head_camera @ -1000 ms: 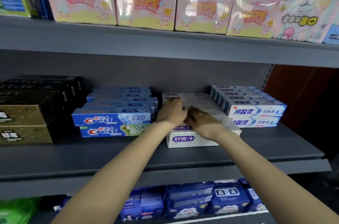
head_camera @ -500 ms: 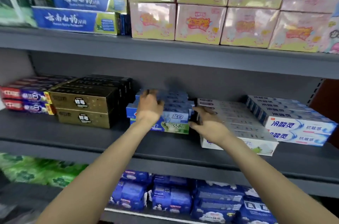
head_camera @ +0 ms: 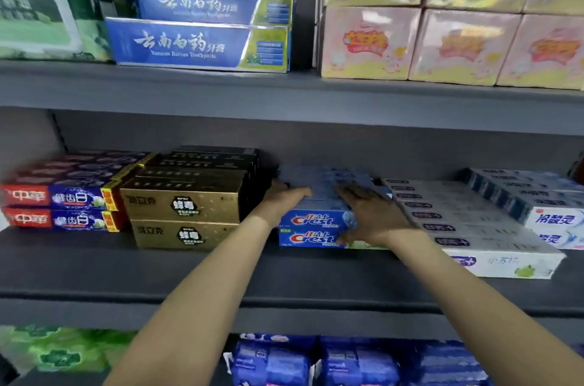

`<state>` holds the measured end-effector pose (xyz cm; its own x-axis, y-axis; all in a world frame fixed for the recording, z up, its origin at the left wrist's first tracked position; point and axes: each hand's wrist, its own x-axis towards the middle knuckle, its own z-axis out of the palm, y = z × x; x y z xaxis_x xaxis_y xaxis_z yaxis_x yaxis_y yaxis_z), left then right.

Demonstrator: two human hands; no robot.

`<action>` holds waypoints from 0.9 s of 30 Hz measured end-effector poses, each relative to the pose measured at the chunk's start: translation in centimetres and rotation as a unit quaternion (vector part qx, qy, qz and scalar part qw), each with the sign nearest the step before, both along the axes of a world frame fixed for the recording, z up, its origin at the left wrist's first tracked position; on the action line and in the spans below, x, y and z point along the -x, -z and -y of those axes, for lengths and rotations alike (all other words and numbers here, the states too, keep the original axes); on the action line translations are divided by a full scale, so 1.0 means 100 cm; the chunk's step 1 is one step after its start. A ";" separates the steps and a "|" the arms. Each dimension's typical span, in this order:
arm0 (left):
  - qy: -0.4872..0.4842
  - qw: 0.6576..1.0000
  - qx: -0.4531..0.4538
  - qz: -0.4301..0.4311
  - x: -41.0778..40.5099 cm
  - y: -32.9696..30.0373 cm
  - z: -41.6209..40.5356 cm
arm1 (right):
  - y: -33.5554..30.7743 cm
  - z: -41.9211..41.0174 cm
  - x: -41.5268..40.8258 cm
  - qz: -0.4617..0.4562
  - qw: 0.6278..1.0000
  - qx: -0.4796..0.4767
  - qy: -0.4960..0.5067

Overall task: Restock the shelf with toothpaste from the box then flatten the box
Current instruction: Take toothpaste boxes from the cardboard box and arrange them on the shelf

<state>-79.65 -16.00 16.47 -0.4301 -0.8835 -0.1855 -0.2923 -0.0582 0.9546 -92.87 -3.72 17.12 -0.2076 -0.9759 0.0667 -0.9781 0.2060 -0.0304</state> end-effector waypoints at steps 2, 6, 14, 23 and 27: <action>0.004 1.000 0.008 -0.016 0.004 0.006 0.001 | -0.002 0.001 -0.001 0.013 1.000 -0.013 0.010; 0.001 0.999 0.021 -0.036 0.009 0.012 0.001 | -0.004 0.001 -0.003 0.017 0.999 -0.035 0.035; 0.012 0.996 -0.052 -0.078 0.019 0.020 0.004 | -0.004 0.001 0.008 0.046 0.996 -0.053 0.062; -0.076 0.995 -0.020 -0.065 0.027 0.002 0.039 | 0.001 0.006 0.011 0.085 0.992 0.039 0.081; -0.060 0.994 -0.046 -0.074 0.032 0.004 0.041 | 0.008 0.007 0.011 0.040 0.995 0.044 0.080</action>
